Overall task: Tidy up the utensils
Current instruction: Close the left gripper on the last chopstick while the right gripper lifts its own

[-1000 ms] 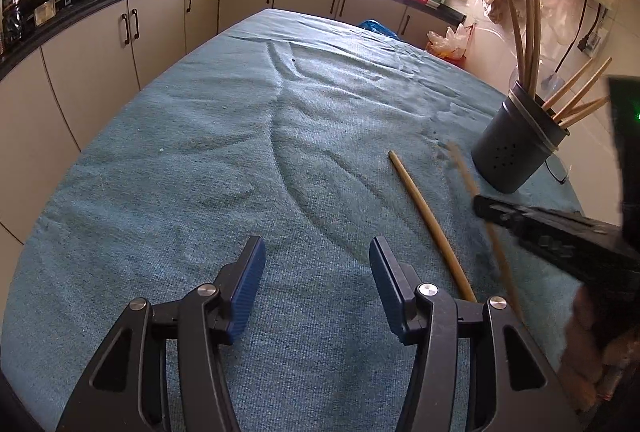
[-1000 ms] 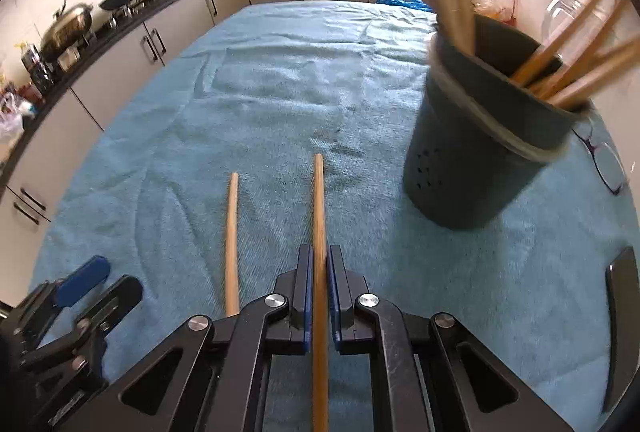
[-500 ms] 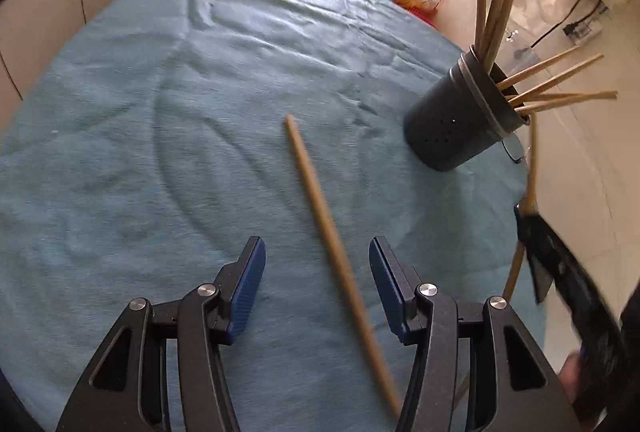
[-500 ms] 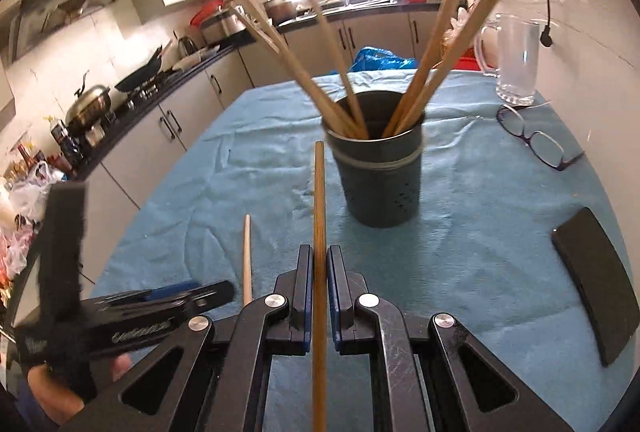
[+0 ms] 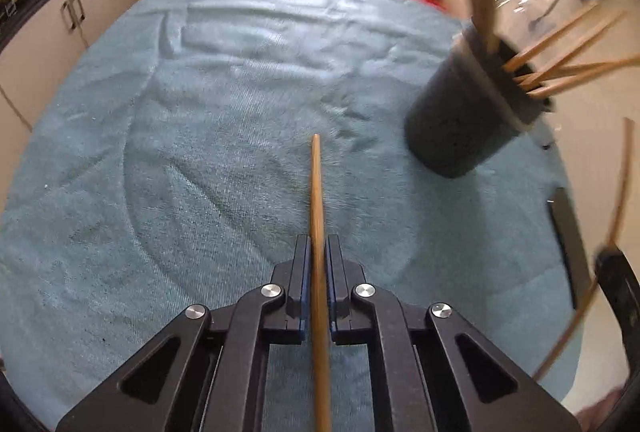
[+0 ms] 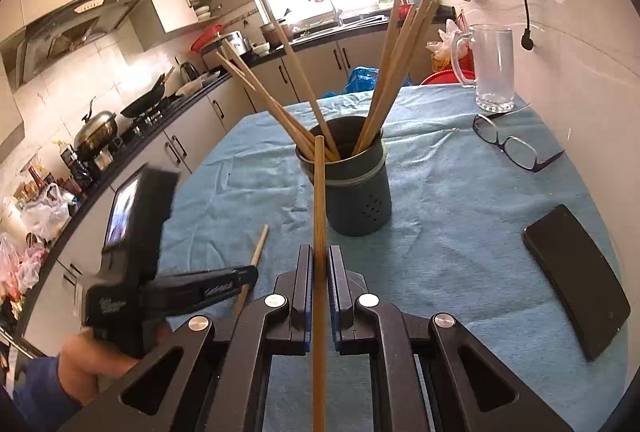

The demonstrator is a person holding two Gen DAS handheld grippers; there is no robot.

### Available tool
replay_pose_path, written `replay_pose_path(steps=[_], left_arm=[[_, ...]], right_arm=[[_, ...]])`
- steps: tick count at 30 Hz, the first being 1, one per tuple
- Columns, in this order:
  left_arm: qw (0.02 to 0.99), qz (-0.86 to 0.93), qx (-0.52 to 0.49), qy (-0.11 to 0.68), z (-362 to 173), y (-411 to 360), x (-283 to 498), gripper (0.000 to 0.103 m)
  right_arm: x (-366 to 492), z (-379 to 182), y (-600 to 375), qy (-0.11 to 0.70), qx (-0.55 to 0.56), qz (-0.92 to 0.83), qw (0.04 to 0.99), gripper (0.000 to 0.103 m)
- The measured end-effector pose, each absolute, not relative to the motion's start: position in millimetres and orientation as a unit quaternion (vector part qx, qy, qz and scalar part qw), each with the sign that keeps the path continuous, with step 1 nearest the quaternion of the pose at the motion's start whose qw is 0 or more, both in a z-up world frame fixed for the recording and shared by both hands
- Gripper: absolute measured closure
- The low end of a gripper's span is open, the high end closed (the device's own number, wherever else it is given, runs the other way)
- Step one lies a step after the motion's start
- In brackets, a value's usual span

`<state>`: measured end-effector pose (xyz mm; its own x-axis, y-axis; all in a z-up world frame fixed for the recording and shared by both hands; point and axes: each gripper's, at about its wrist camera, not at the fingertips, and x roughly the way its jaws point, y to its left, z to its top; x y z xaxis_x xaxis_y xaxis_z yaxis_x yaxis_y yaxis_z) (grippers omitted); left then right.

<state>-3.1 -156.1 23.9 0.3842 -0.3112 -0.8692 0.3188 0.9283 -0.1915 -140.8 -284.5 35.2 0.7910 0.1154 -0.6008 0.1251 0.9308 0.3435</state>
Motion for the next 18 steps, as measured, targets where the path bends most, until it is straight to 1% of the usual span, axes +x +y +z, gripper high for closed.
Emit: replay_pose_path(steps=[6, 11, 14, 18], left_arm=[[0.880, -0.227, -0.002, 0.417, 74, -139, -38, 0.096], [0.911, -0.237, -0.012, 0.338, 111, -123, -58, 0.096], [0.918, -0.244, -0.023, 0.311, 124, -112, -65, 0.096], [0.920, -0.251, -0.029, 0.299, 128, -107, -69, 0.096]], right_arm=[[-145, 41, -287, 0.304, 0.200, -0.005, 0.932, 0.095], [-152, 53, -284, 0.269, 0.204, -0.008, 0.941, 0.095], [-155, 59, -281, 0.253, 0.203, -0.013, 0.946, 0.095], [-157, 66, -277, 0.238, 0.206, -0.016, 0.949, 0.095]])
